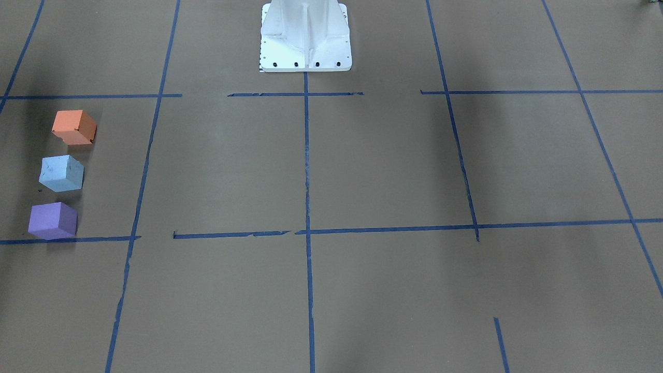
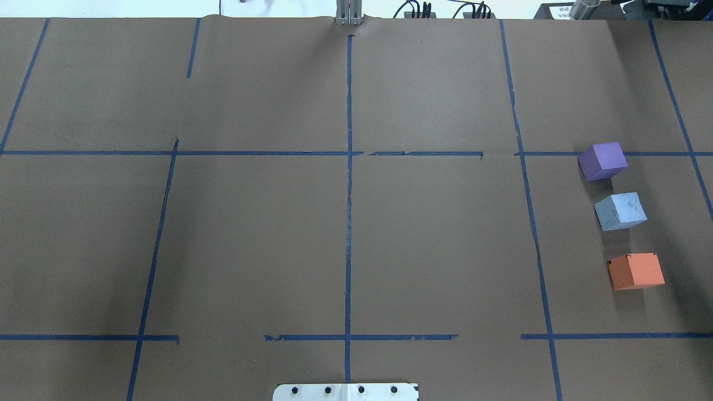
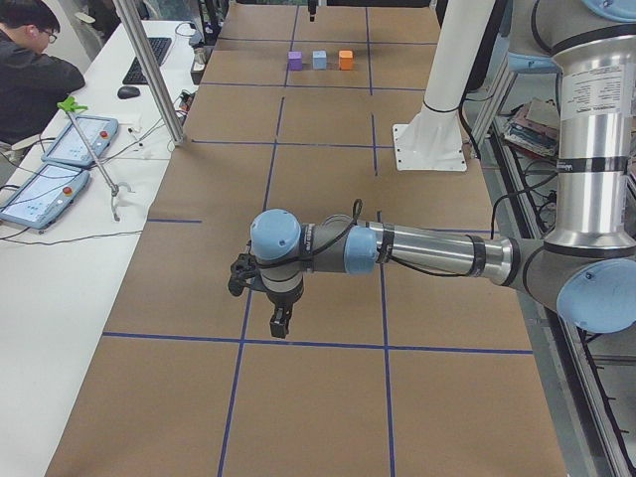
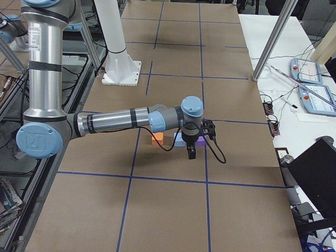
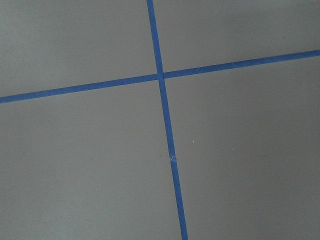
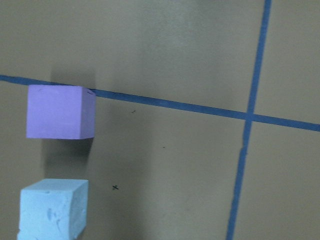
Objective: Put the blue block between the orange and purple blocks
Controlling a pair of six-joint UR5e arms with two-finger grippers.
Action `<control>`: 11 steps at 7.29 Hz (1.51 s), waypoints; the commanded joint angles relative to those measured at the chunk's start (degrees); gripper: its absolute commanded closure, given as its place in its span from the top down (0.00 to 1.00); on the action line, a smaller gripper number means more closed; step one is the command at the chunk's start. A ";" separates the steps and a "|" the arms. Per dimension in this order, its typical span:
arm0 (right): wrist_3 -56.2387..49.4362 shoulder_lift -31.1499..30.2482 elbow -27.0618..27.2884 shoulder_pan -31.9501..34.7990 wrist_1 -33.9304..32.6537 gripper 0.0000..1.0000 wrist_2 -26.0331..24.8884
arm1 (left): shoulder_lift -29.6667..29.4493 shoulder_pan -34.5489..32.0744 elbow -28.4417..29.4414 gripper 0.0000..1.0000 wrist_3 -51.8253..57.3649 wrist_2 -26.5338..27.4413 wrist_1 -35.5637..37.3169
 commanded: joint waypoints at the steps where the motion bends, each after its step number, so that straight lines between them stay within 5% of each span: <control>1: -12.62 -1.17 2.15 6.29 -11.94 1.00 0.75 | -0.17 0.09 -0.01 1.00 0.07 0.17 -0.09; 11: -12.54 -1.71 1.97 6.20 -9.50 1.00 2.25 | 0.09 0.26 1.22 1.00 0.25 0.79 -1.23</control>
